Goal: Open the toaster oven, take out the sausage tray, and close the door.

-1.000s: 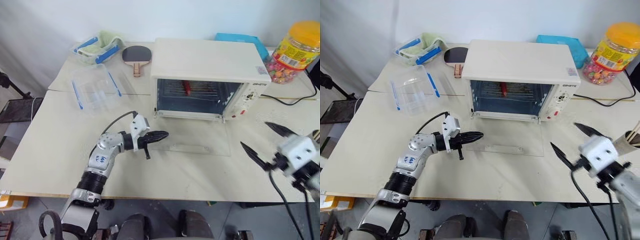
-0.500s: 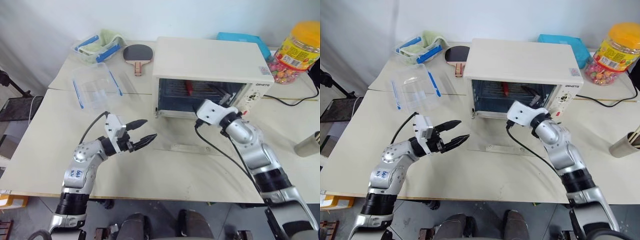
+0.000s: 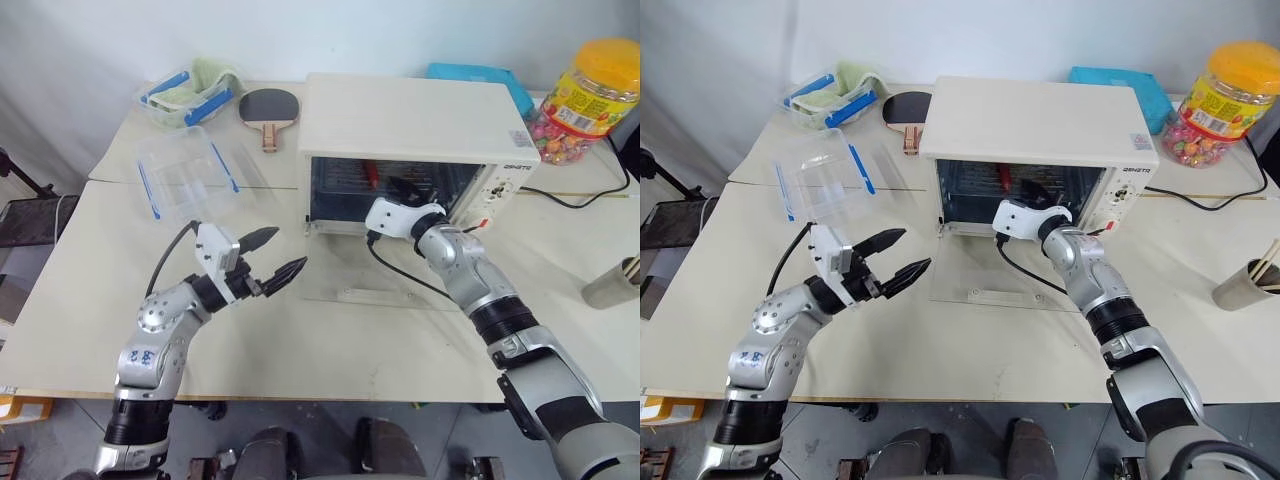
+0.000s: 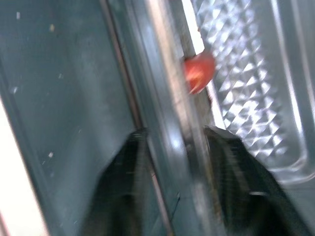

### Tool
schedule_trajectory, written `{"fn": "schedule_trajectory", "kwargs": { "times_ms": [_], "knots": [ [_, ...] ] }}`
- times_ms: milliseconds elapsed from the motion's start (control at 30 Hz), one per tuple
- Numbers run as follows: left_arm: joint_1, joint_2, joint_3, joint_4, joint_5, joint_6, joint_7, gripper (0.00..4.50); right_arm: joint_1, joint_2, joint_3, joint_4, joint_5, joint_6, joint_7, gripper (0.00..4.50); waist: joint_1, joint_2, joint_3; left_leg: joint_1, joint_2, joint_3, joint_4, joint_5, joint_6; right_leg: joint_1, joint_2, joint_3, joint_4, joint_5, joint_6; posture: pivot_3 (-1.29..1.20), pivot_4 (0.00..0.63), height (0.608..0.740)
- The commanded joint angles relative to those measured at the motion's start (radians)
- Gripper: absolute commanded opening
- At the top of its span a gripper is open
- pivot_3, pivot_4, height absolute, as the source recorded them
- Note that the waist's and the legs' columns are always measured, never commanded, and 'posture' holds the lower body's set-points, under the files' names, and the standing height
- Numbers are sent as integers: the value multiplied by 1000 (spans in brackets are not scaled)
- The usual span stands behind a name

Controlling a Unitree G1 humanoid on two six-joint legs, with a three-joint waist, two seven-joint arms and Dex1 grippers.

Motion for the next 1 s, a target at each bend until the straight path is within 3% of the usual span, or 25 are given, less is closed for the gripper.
{"fn": "schedule_trajectory", "kwargs": {
  "times_ms": [33,67,433,567,1000],
  "knots": [
    [-73,-29,-32,46,3,-28,-18,4110,-28,-3,-3,-13,-7,-15,-17,329,0,0,0,0,0,0,0,0,0,0,0,0,0,0,0,0,150,740],
    [-100,-39,-36,72,3,-35,-20,4110,-28,-4,-5,-20,-9,-19,-24,30,-1,0,0,0,0,0,0,0,0,0,1,0,0,0,0,0,150,740],
    [-414,-98,-12,423,25,-152,-54,4110,-15,-25,-18,-146,-21,-39,-1,11,0,-1,0,-2,1,-1,-1,0,-1,-1,2,-3,-2,0,0,0,150,740],
    [-464,-88,-2,505,24,-157,-76,4110,26,-43,-19,-242,-20,-32,45,11,-2,-1,0,-8,1,-2,-2,0,-1,-7,2,-6,-2,0,0,0,150,740],
    [-449,-83,-4,521,11,-111,-131,4110,475,-117,-146,-856,-21,105,227,11,16,-1,0,-16,0,-4,1,1,0,-14,1,-11,0,0,0,0,150,740]
  ]
}}
